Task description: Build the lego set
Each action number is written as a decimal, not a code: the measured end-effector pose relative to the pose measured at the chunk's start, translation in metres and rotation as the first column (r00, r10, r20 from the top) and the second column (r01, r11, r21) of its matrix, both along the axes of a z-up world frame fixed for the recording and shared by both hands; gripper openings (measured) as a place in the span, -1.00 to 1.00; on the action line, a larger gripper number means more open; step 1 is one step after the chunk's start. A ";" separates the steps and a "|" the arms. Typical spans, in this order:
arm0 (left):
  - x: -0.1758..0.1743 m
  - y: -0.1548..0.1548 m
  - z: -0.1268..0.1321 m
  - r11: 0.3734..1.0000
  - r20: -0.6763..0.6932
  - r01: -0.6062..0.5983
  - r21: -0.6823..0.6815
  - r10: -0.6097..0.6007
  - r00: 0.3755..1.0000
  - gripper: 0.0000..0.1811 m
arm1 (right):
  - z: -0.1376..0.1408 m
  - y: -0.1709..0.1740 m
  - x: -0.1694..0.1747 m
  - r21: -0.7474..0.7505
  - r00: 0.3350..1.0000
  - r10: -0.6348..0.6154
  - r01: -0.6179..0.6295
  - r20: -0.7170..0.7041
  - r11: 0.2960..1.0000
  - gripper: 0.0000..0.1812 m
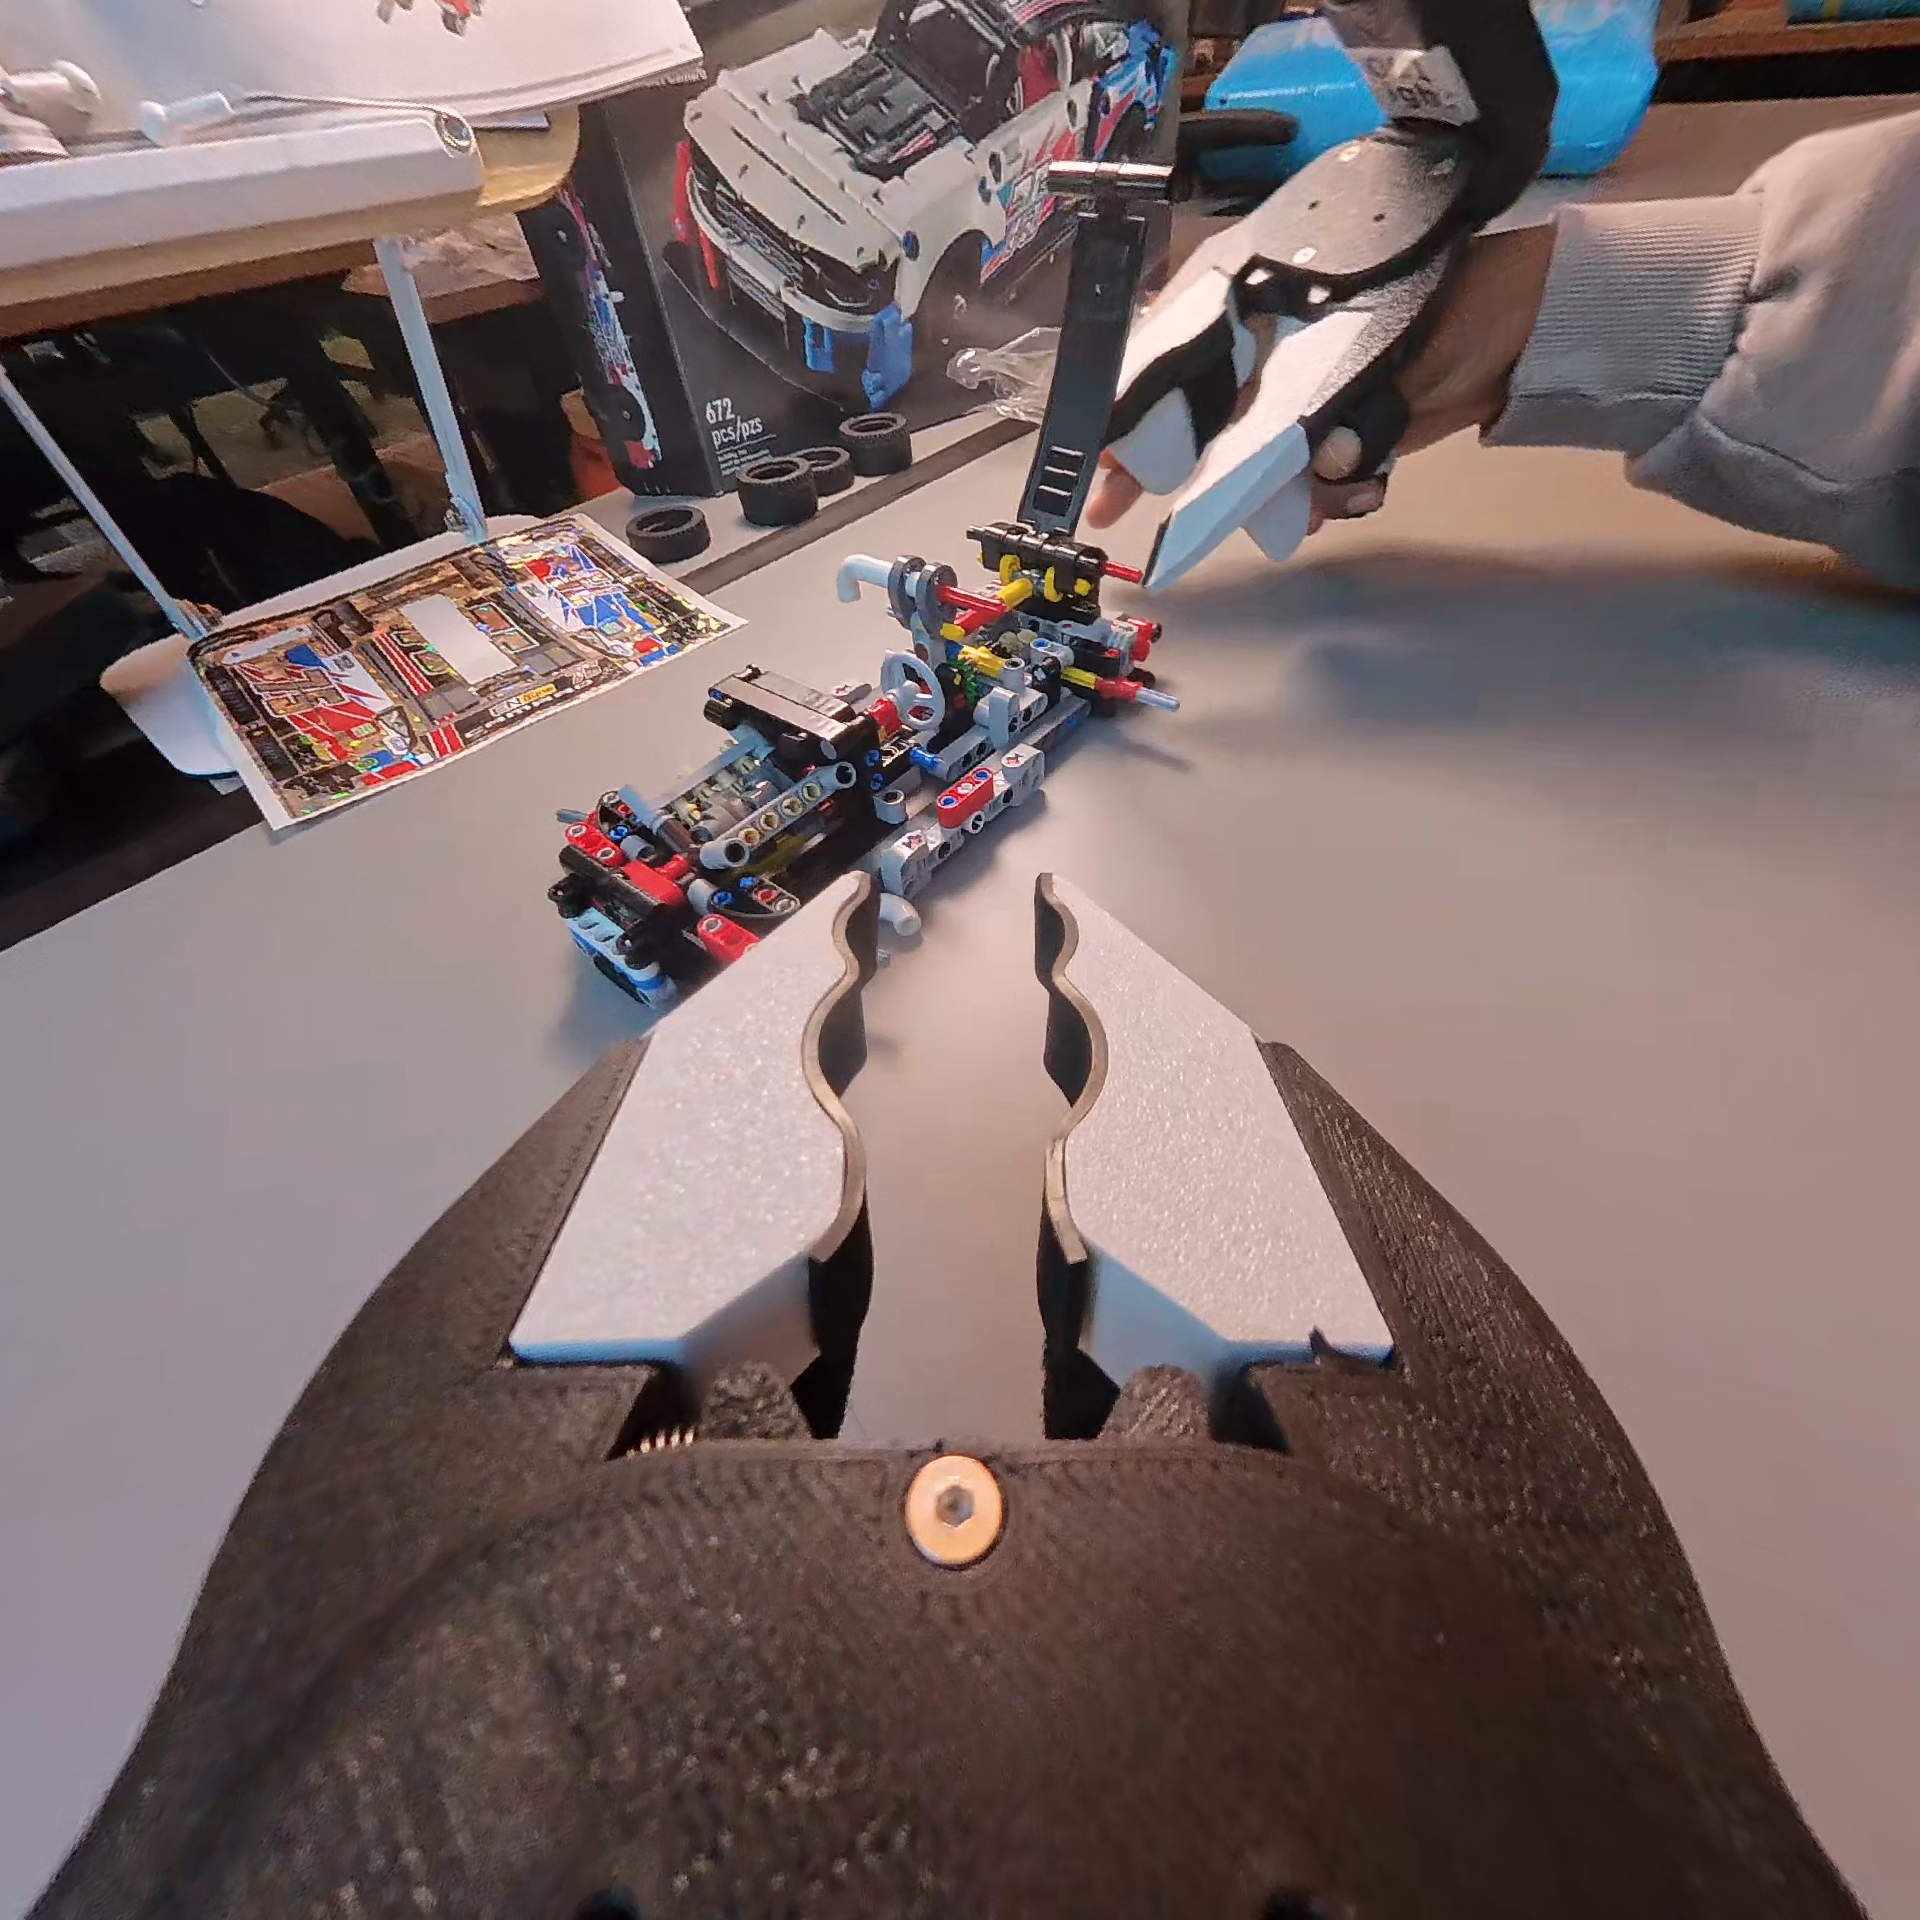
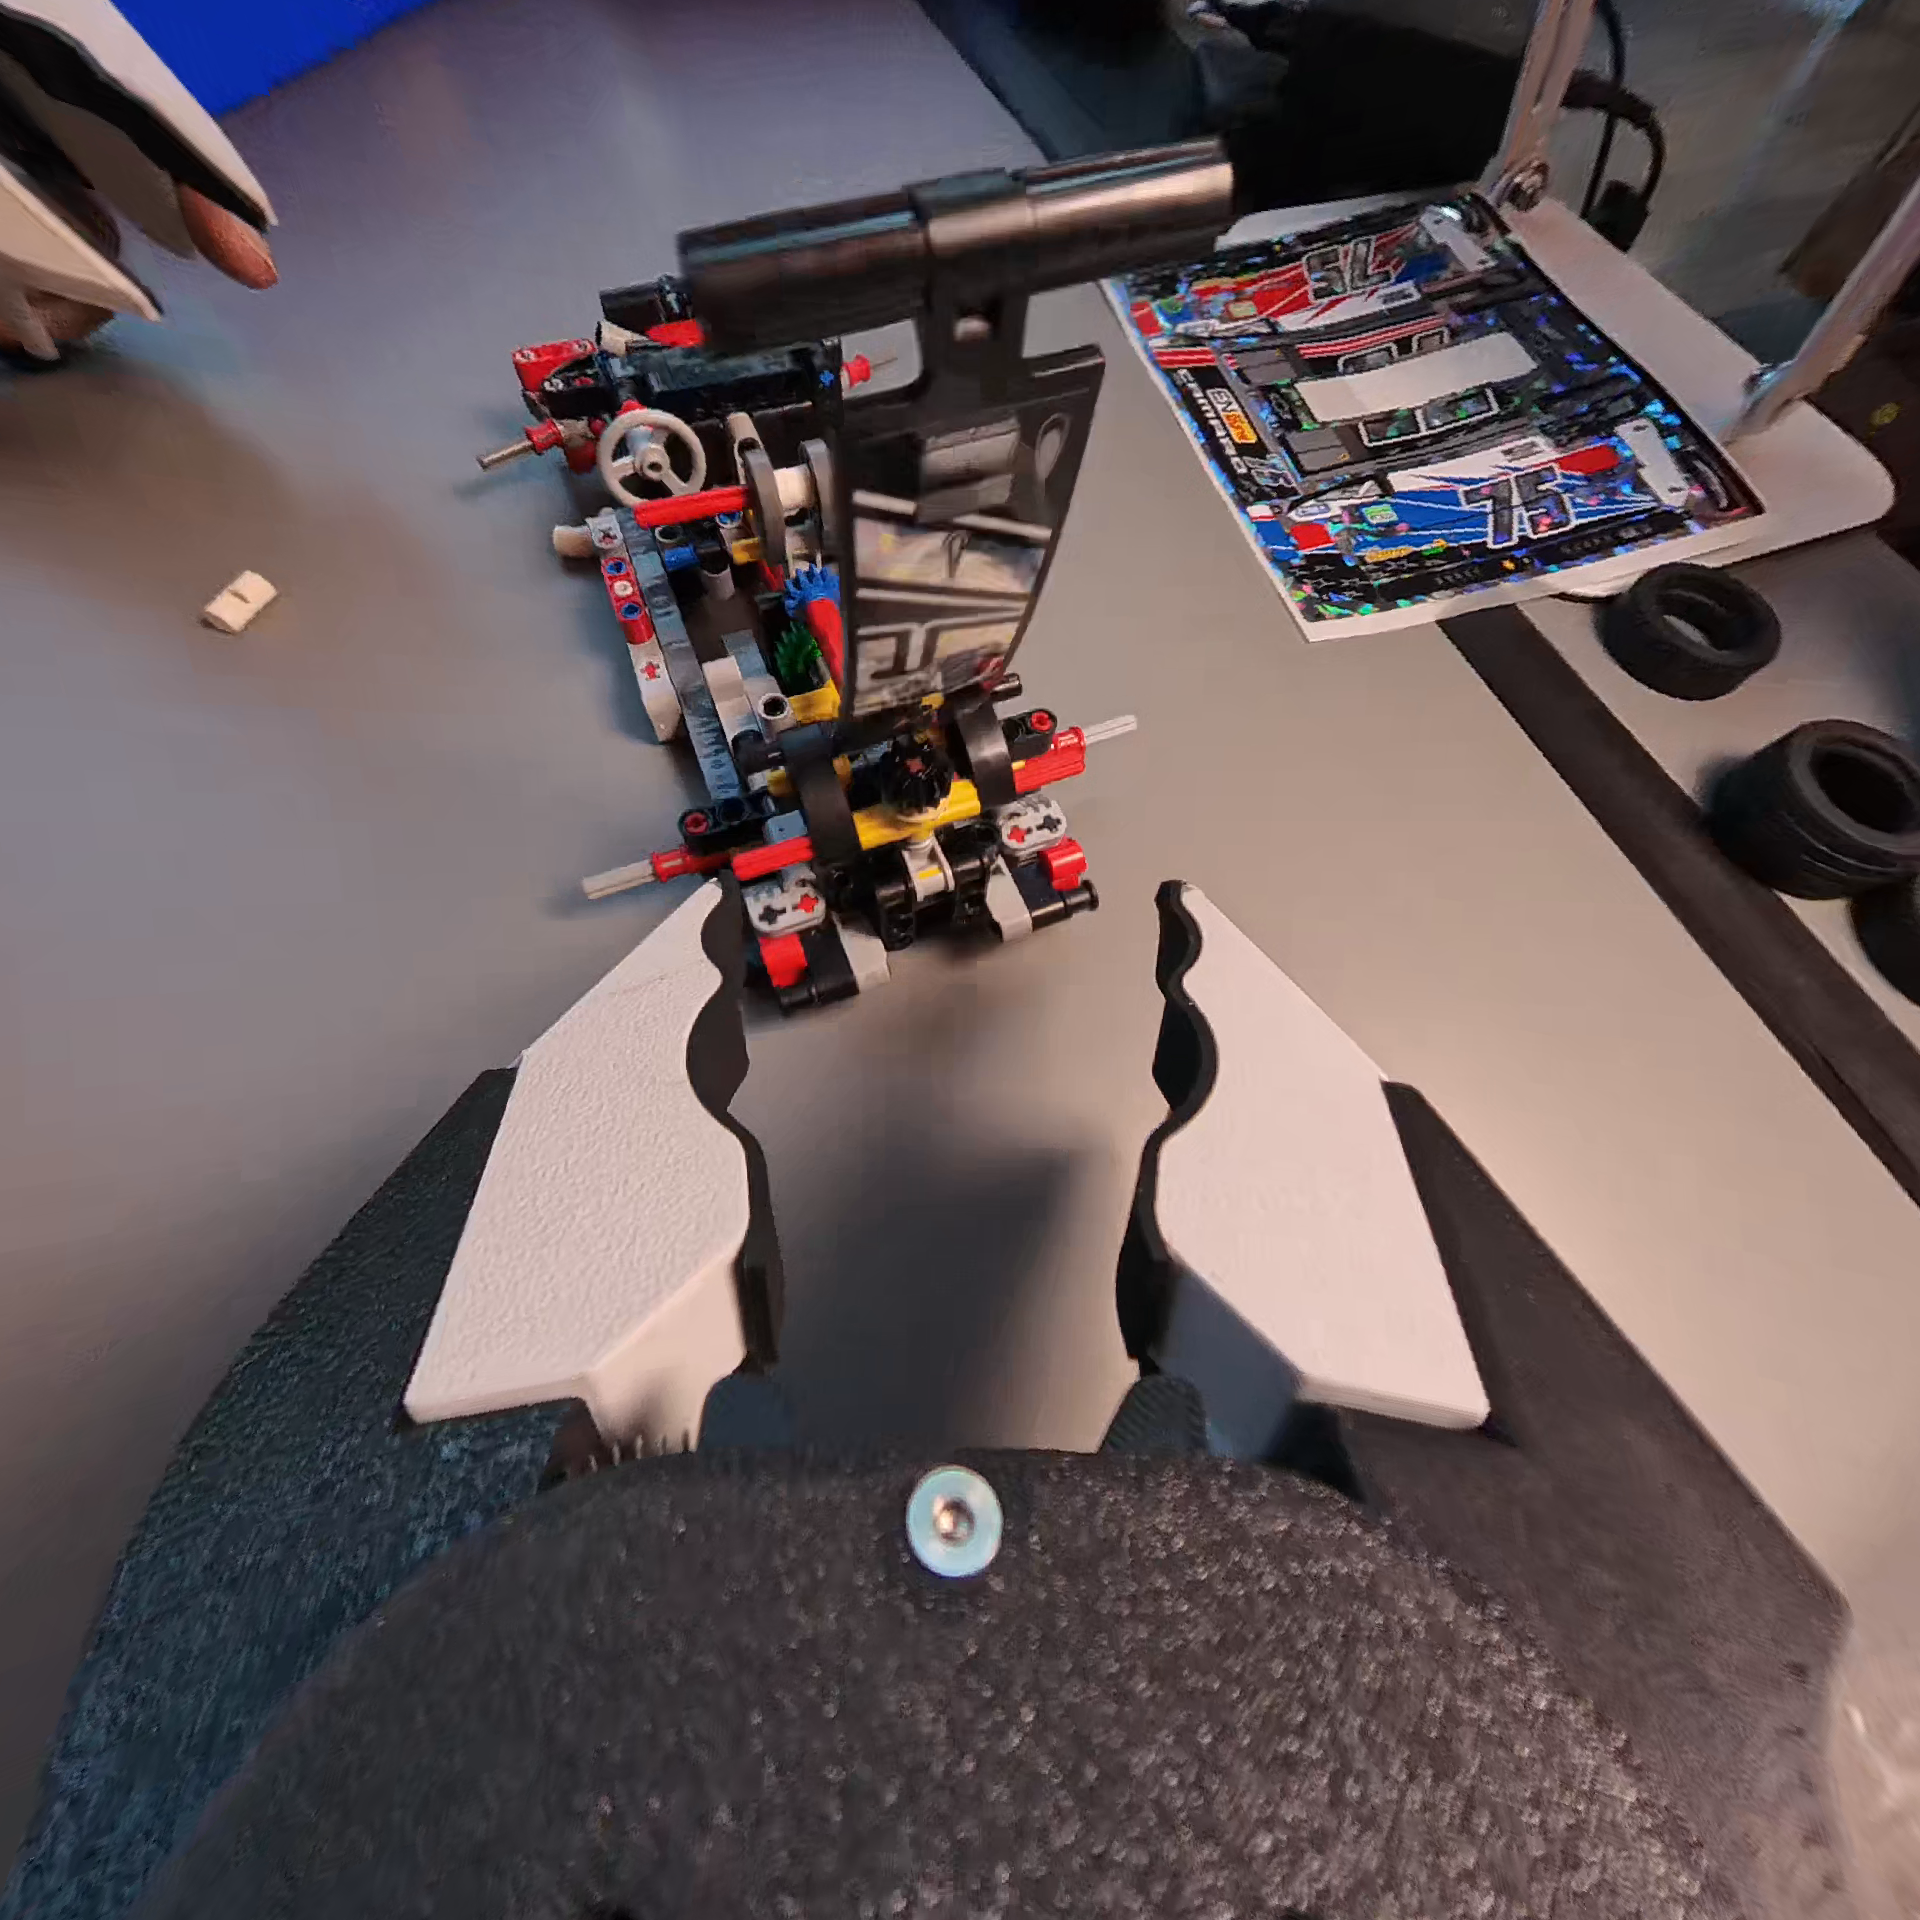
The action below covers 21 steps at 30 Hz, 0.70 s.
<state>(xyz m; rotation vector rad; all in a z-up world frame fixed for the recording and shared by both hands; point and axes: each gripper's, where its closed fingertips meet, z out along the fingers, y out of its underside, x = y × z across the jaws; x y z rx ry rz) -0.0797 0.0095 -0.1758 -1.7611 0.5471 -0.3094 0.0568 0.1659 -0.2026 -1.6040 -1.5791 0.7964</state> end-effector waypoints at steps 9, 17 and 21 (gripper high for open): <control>-0.005 0.006 -0.013 0.994 -0.010 -0.053 -0.097 0.053 0.999 -0.73 | -0.014 -0.017 -0.020 0.039 0.998 -0.010 0.008 0.058 0.999 -0.45; 0.010 0.006 -0.009 0.984 0.094 -0.005 -0.180 0.022 0.995 -0.77 | -0.015 -0.044 -0.005 0.083 0.956 -0.256 0.247 0.140 0.966 -0.46; 0.001 0.005 -0.011 0.984 0.069 -0.035 -0.175 0.048 0.996 -0.77 | -0.009 -0.055 0.012 0.029 0.933 -0.325 0.325 0.153 0.945 -0.49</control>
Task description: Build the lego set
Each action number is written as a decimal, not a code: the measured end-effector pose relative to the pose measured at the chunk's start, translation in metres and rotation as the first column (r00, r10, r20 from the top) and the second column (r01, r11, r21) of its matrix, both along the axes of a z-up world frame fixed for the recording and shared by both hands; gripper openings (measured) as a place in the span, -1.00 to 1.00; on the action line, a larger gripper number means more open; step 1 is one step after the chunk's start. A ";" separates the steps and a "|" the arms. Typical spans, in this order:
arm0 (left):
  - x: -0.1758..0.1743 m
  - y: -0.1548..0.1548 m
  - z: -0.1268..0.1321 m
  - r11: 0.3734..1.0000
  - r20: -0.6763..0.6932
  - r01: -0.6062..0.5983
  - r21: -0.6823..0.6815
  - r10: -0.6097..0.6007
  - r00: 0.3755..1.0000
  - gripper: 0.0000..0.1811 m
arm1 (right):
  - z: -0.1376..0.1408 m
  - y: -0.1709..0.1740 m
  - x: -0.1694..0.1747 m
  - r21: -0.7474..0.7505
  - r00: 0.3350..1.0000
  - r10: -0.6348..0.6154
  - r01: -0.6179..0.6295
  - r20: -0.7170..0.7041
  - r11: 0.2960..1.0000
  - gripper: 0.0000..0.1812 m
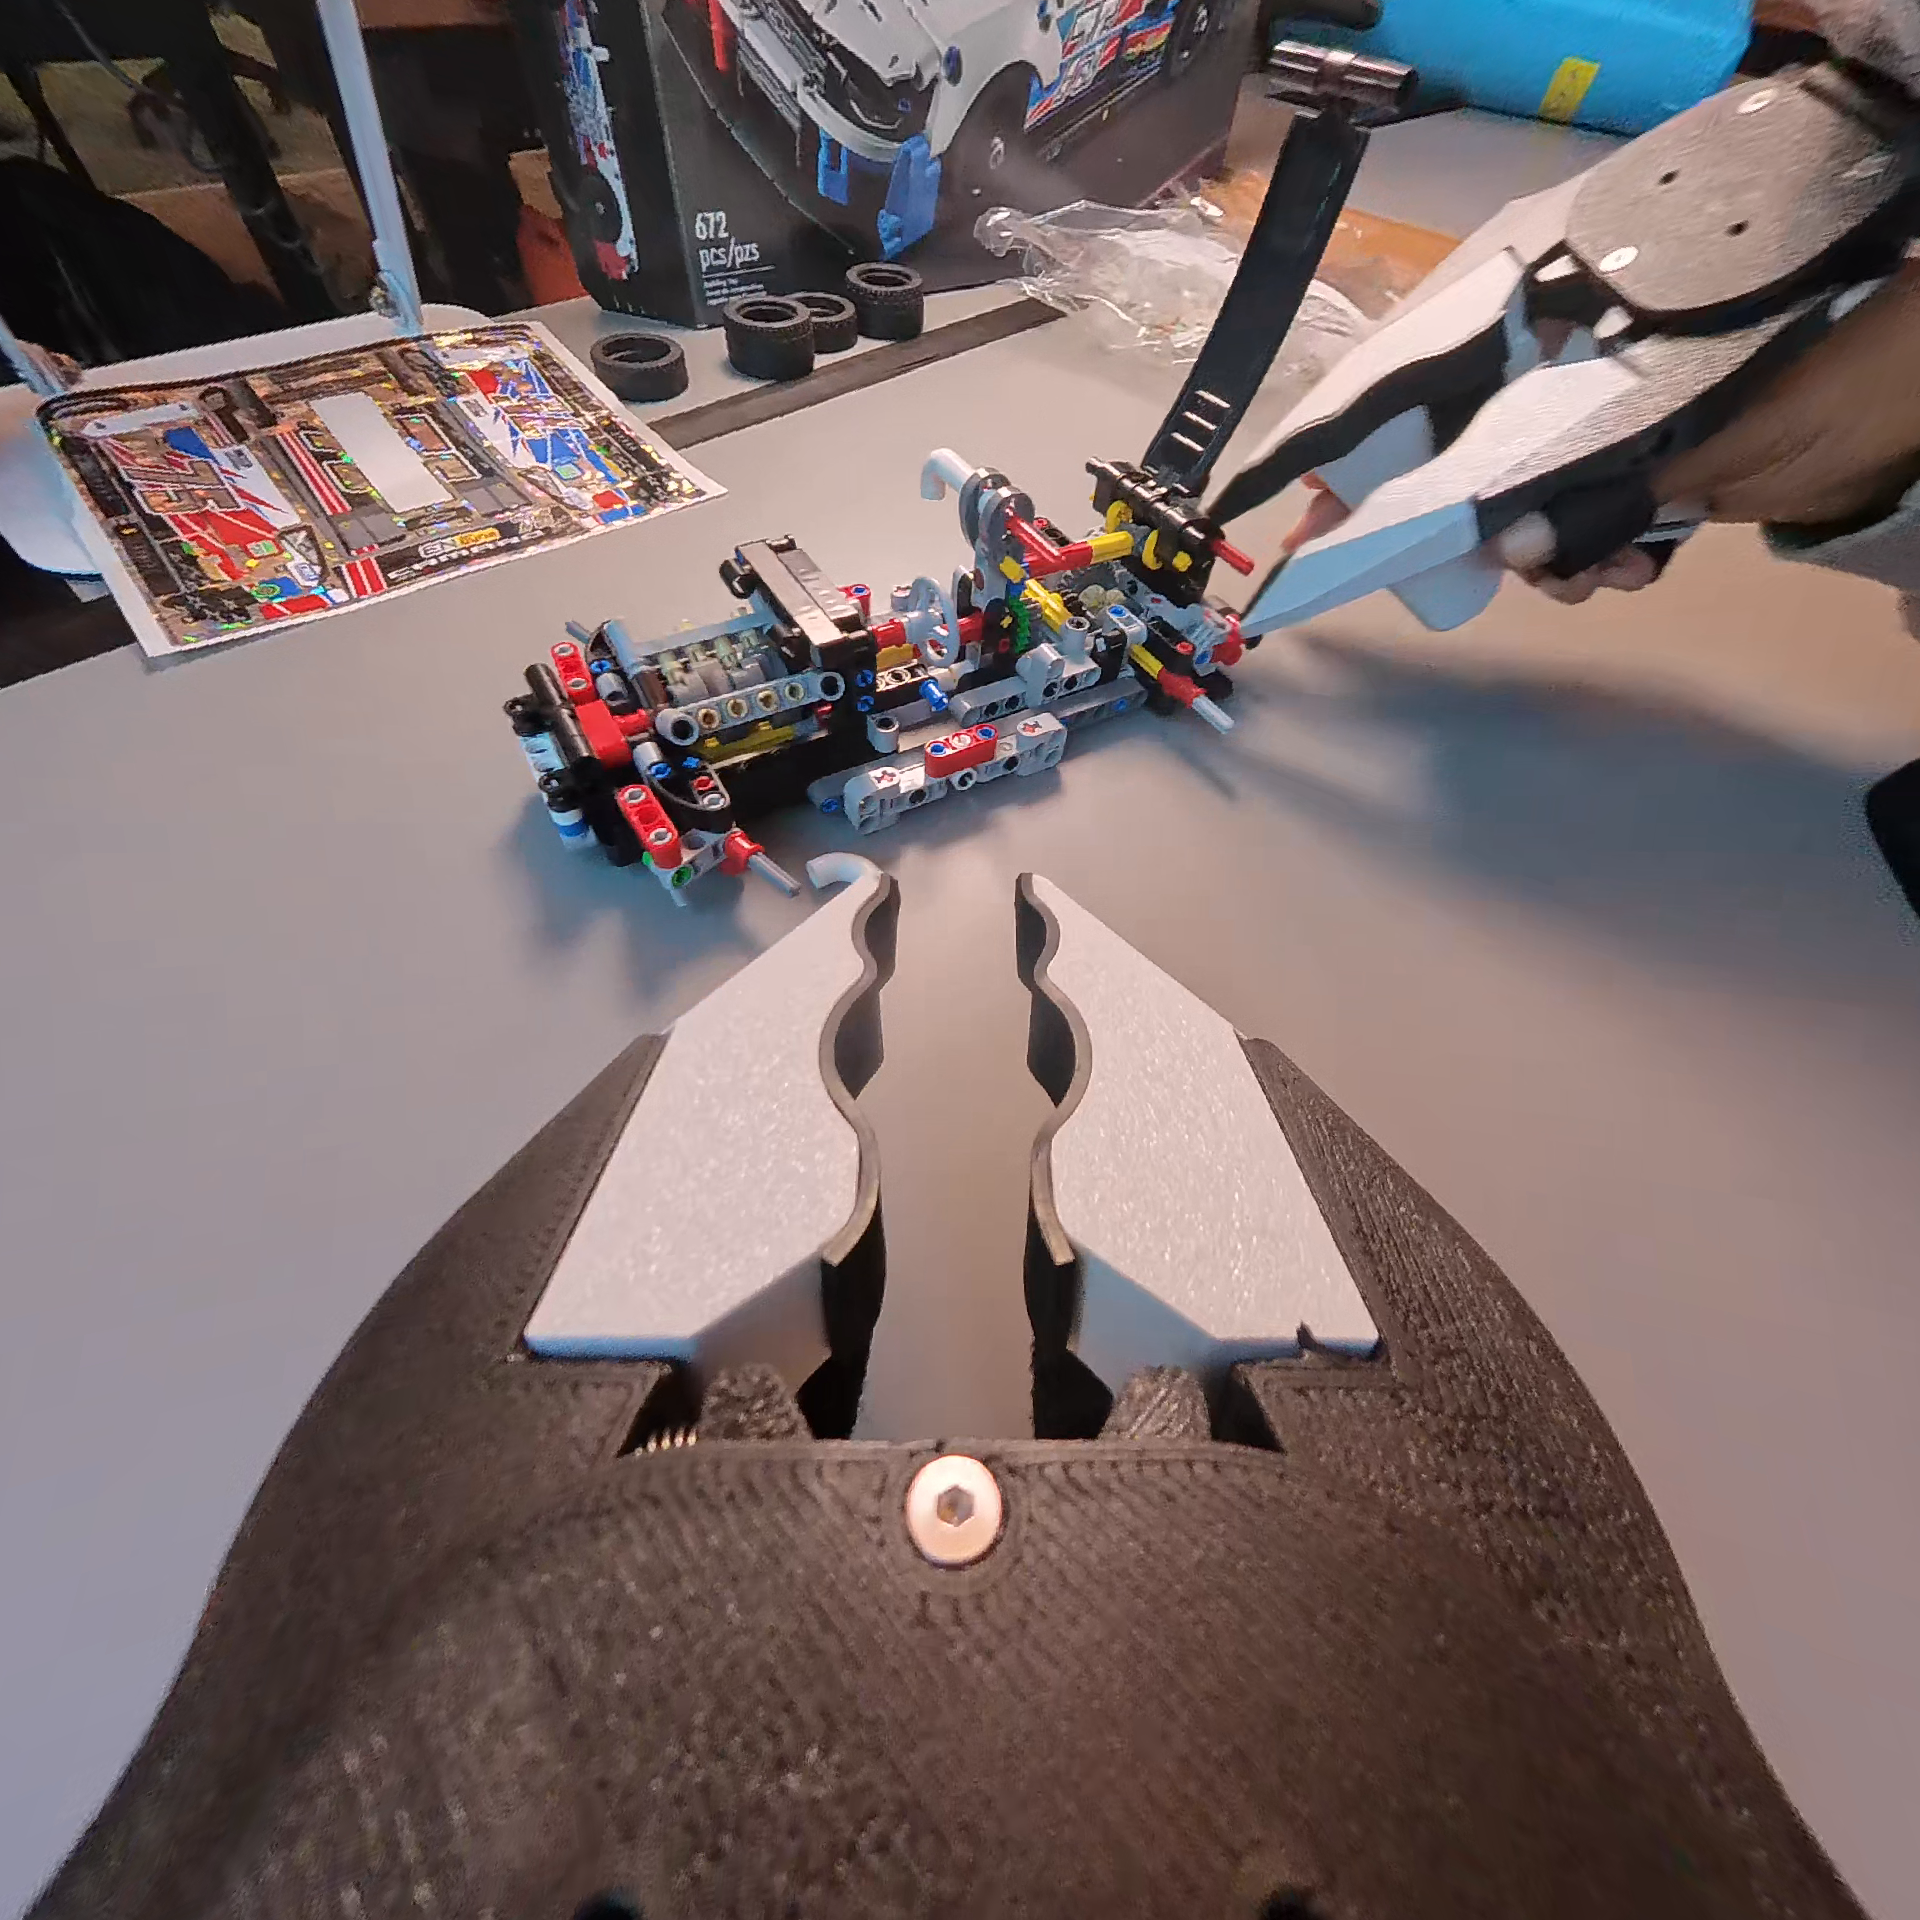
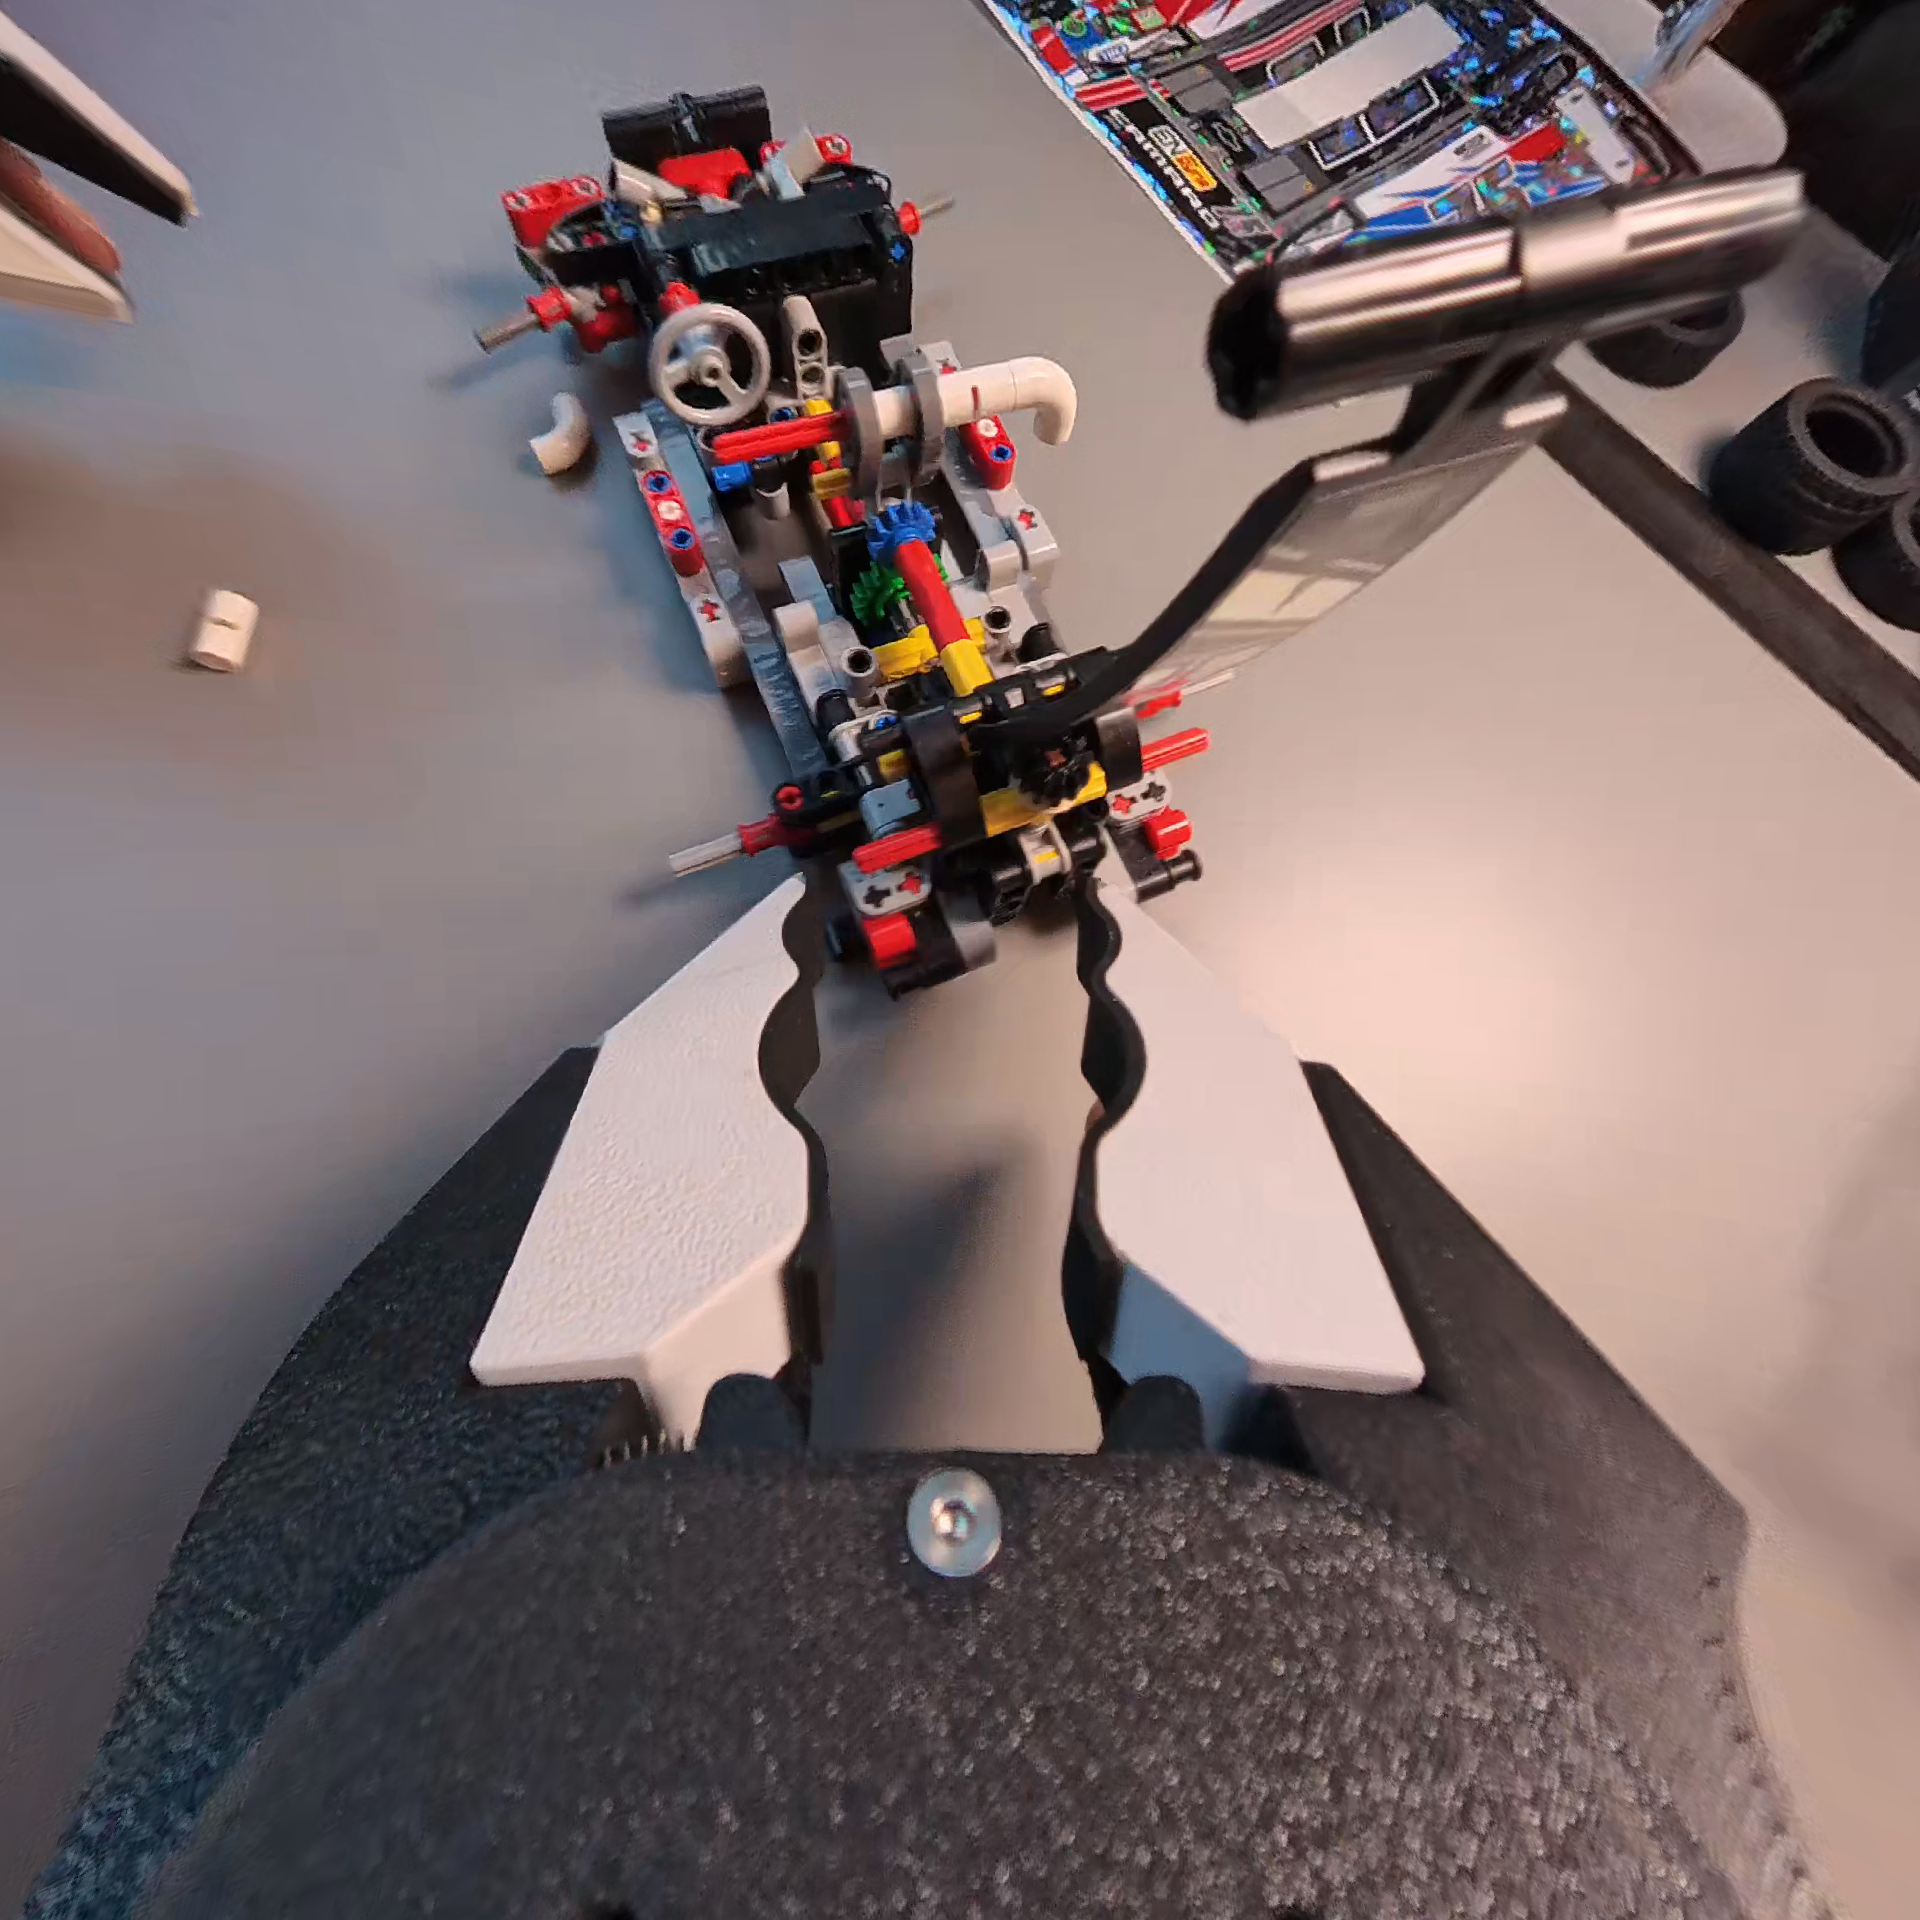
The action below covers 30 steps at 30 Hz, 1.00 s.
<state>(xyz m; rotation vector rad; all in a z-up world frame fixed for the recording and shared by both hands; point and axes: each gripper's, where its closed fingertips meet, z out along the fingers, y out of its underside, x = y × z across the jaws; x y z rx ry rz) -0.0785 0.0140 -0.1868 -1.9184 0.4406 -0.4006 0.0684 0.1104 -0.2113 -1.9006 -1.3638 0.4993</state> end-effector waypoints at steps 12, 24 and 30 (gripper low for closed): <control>-0.033 -0.001 -0.001 0.998 -0.064 -0.060 0.006 0.060 0.996 -0.92 | 0.022 -0.040 -0.007 0.117 0.991 -0.075 0.088 -0.109 0.989 -0.82; 0.021 -0.034 -0.043 0.948 -0.213 0.261 -0.183 -0.298 0.930 -0.46 | -0.004 0.021 -0.017 0.022 0.972 0.225 -0.224 -0.070 0.974 0.00; 0.020 -0.036 -0.051 0.943 -0.293 0.265 -0.202 -0.316 0.903 -0.51 | -0.006 0.004 -0.025 0.043 0.984 0.174 -0.172 -0.037 0.984 -0.15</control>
